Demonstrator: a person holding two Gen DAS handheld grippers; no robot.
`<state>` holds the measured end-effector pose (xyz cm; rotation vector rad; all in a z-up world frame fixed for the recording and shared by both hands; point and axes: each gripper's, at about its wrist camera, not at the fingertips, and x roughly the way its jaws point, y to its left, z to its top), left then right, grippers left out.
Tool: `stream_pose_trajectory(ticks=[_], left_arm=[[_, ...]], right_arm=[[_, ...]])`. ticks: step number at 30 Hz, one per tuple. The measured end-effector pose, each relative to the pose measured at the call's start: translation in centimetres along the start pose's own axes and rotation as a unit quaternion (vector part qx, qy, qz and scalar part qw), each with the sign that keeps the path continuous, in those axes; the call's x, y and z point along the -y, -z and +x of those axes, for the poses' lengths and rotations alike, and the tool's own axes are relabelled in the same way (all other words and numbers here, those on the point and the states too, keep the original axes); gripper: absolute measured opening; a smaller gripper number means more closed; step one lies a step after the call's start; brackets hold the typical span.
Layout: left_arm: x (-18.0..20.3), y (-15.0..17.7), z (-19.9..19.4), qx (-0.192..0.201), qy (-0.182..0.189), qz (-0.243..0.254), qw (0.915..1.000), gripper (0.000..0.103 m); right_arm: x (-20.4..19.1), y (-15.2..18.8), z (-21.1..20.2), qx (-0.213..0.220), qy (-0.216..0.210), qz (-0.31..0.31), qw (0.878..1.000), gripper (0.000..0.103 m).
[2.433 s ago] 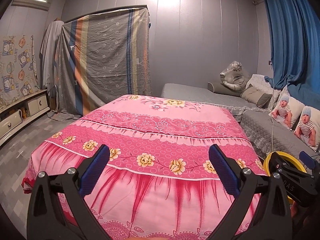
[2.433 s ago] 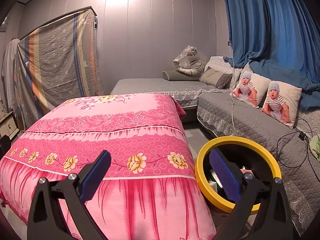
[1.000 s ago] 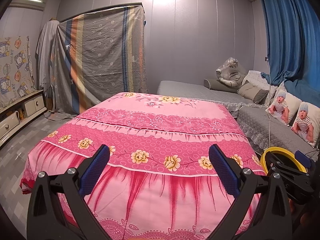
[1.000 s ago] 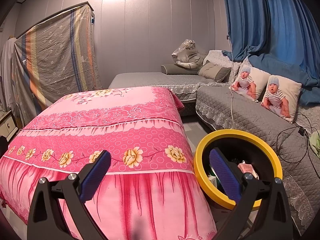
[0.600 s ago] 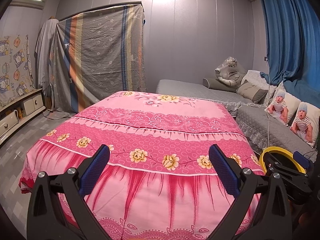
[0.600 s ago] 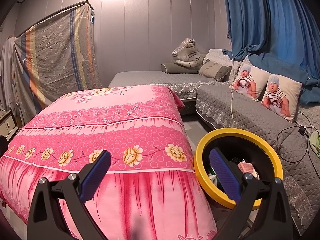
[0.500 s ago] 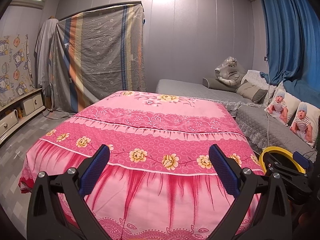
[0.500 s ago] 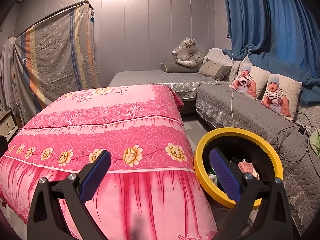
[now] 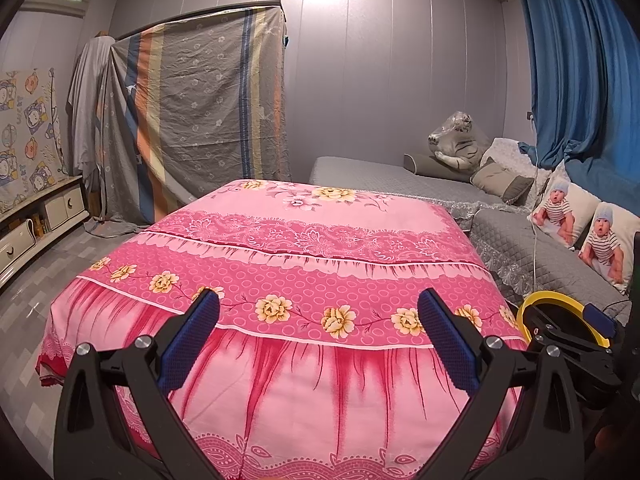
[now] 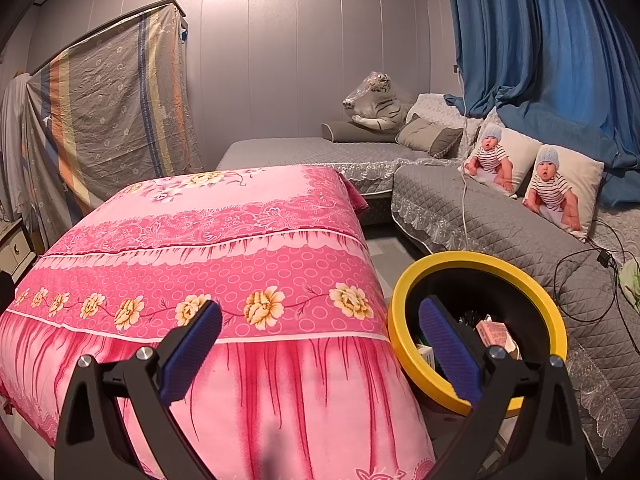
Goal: Collect trash
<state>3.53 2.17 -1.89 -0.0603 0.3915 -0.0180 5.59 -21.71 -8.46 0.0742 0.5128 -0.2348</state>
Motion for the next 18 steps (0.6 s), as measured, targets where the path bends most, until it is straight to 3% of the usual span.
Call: stream_pose_trajectory(ticks=[18], left_arm=[[-0.32,0.0,0.36,-0.007,0.0,-0.006,1.0,0.095]], right_arm=[[-0.14,0.06,0.39,-0.005,-0.002,-0.001,1.0,0.096]])
